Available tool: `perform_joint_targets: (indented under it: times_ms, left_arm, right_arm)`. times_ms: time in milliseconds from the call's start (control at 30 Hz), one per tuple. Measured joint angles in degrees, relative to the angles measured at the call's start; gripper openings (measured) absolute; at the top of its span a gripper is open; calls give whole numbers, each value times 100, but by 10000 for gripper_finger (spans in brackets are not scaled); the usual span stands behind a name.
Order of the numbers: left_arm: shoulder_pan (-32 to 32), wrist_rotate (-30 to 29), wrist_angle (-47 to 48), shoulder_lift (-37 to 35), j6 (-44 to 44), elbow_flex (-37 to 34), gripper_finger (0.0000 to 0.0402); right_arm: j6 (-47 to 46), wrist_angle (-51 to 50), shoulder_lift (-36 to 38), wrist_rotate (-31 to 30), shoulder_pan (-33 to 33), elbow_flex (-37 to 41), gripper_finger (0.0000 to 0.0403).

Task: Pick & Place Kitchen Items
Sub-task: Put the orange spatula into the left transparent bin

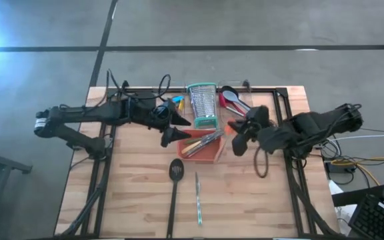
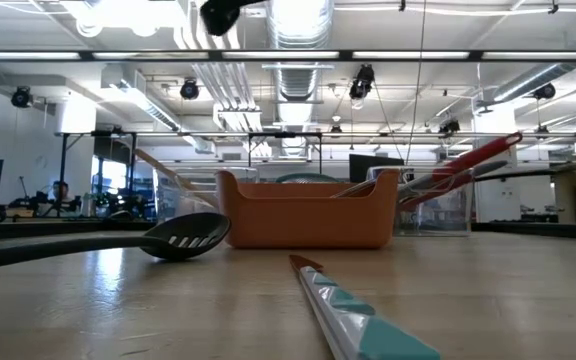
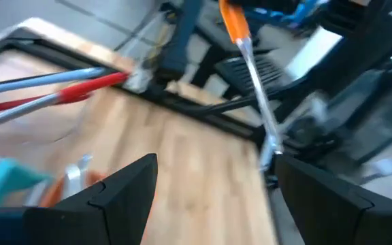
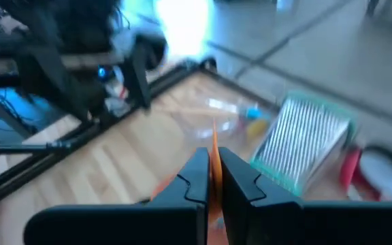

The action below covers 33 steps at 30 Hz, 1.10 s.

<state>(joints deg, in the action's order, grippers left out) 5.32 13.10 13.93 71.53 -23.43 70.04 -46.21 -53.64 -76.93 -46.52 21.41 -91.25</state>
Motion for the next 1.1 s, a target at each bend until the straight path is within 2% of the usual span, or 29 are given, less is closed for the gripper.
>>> perform_joint_targets:
  times_ms: [233, 467, 733, 933, 1100]
  left_arm:
    - [-34, 1052, -1737, 639, -731, 0, 303]
    - [-34, 1500, -3275, 1241, -1586, 0, 303]
    - [-55, 1708, -3451, 1714, -1801, 63, 303]
    - [-173, 1781, -4038, 2013, -1989, 175, 303]
    - [-286, 1935, -4046, 2256, -2013, 368, 302]
  right_arm:
    - [982, 57, -103, -332, -4, -525, 9]
    - [1341, 65, -363, -320, -4, -800, 8]
    - [1470, 74, -496, -317, -4, -913, 8]
    - [1493, 74, -501, -317, -4, -913, 8]
    - [1498, 74, -509, -319, -5, -913, 8]
